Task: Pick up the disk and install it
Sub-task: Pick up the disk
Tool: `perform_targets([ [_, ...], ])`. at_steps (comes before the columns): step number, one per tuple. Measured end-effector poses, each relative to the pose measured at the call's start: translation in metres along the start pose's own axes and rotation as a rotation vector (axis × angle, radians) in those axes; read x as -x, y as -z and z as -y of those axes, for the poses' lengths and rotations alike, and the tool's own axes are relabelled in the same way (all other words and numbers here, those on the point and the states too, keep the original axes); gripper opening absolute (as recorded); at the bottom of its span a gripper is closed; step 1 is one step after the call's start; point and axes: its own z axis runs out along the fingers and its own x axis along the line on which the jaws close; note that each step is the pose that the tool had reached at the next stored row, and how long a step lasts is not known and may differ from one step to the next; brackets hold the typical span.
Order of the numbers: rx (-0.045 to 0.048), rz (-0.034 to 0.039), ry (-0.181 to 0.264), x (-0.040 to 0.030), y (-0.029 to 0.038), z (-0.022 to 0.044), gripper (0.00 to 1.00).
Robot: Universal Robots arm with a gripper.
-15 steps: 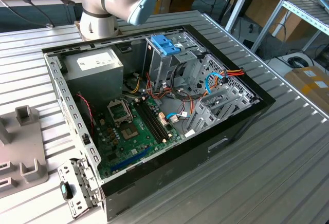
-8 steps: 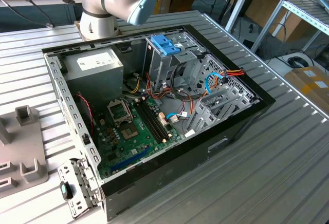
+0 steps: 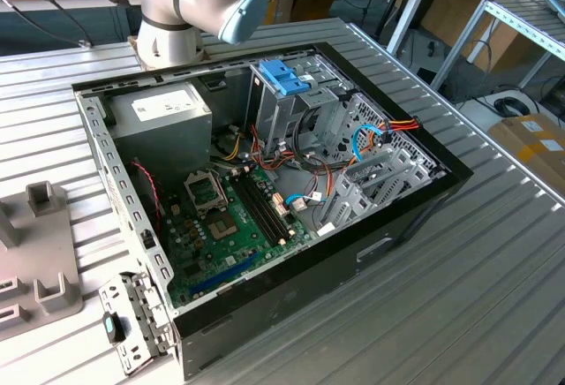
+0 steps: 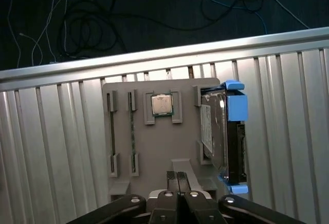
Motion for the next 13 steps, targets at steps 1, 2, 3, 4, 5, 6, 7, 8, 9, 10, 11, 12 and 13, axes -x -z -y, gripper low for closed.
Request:
perform_targets([
  [1, 0.0018, 0.0129, 0.0, 0.0, 0.0, 0.0, 0.11],
  [2, 0.0044, 0.0318, -0.001, -0.0001, 0.0001, 0.0001, 0.11],
  [3, 0.0072, 0.0534, -0.001, -0.0002, 0.0, 0.0001, 0.11],
  [4, 0.0088, 0.0648, -0.001, -0.0002, 0.0, 0.0001, 0.11],
  [5, 0.0095, 0.0698, -0.001, -0.0002, 0.0, 0.0001, 0.11],
  [6, 0.0096, 0.0706, -0.001, -0.0002, 0.0001, 0.0001, 0.11],
  [7, 0.0096, 0.0708, -0.001, -0.0002, 0.0001, 0.0001, 0.11],
  [8, 0.0097, 0.0709, -0.001, -0.0002, 0.0, 0.0002, 0.11],
  [9, 0.0096, 0.071, -0.001, -0.0002, 0.0, 0.0002, 0.11],
  [10, 0.0096, 0.0711, -0.001, -0.0002, 0.0, 0.0002, 0.11],
  [11, 0.0097, 0.0712, -0.001, -0.0002, 0.0, 0.0002, 0.11],
  [12, 0.0097, 0.0713, -0.001, -0.0002, 0.0, 0.0002, 0.11],
  [13, 0.0097, 0.0713, -0.001, -0.0002, 0.0, 0.0002, 0.11],
])
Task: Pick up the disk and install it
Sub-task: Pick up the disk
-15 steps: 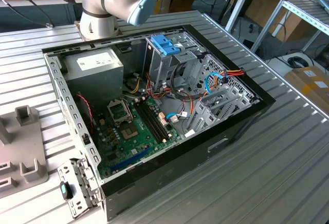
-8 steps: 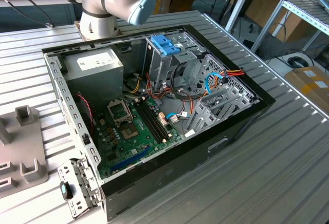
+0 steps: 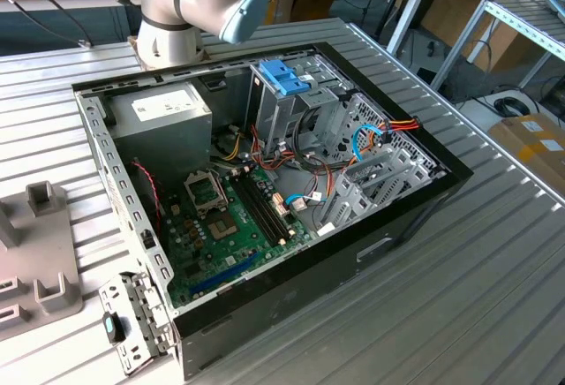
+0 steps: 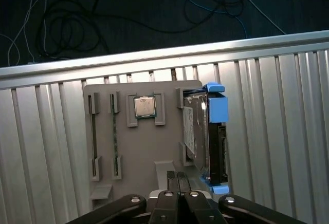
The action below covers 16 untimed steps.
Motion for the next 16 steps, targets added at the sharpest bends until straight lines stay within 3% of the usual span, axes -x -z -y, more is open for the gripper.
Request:
perform_targets([
  [2, 0.0, 0.0001, 0.0, 0.0, 0.0, 0.0, 0.11],
  [4, 0.0, 0.0003, 0.0, 0.0, 0.0, 0.0, 0.24],
  [7, 0.0001, 0.0004, 0.0, 0.0, 0.0, 0.0, 0.29],
  [11, 0.0001, 0.0007, 0.0, 0.0, 0.0, 0.0, 0.48],
  [16, 0.0001, 0.0011, 0.0, 0.0, 0.0, 0.0, 0.48],
])
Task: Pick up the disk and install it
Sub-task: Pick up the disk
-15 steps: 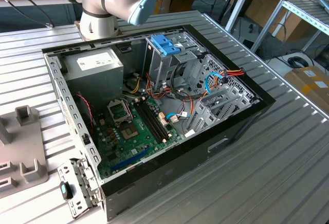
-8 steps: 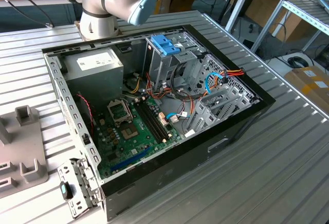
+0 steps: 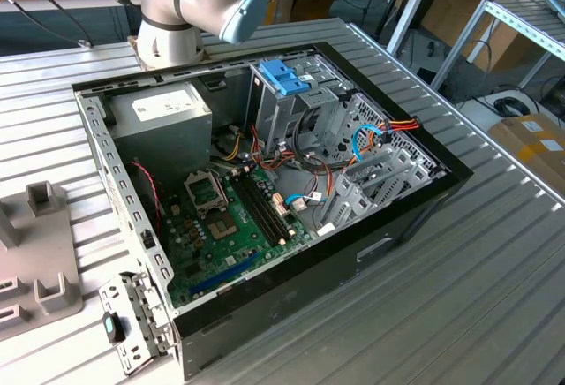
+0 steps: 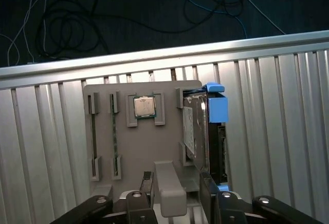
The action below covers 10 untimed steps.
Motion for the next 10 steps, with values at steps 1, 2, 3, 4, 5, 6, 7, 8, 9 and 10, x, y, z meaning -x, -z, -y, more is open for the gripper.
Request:
perform_targets([
  [1, 0.0001, -0.0001, 0.0, 0.0, 0.0, 0.0, 0.48],
  [2, 0.0001, 0.0, 0.0, 0.0, -0.0003, 0.0, 0.48],
  [3, 0.0, 0.0, 0.0, 0.0, -0.0007, 0.0, 0.48],
  [4, 0.0001, 0.0, 0.0, 0.0, -0.001, 0.0, 0.48],
  [5, 0.0, 0.0, 0.0, -0.0001, -0.0012, 0.0, 0.48],
  [6, 0.0, 0.0, 0.0, -0.0001, -0.0015, 0.0, 0.48],
  [7, 0.0, 0.0, 0.0, -0.0001, -0.0017, 0.0, 0.48],
  [8, 0.0001, 0.0, 0.0, -0.0001, -0.0022, 0.0, 0.48],
  [9, 0.0001, -0.0001, 0.0, -0.0001, -0.0024, 0.0, 0.48],
  [10, 0.0001, -0.0001, 0.0, -0.0001, -0.0025, 0.0, 0.48],
])
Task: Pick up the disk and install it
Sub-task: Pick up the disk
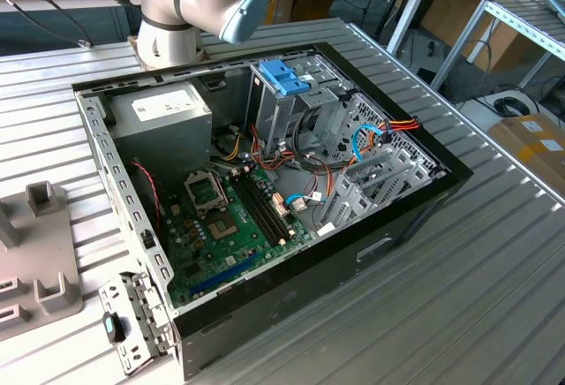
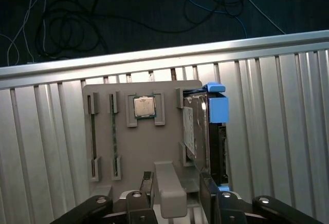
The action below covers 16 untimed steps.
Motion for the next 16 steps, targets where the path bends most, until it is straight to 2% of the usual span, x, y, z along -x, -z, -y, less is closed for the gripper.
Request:
perform_targets([
  [16, -0.0001, 0.0001, 0.0, -0.0001, -0.0024, 0.0, 0.48],
])
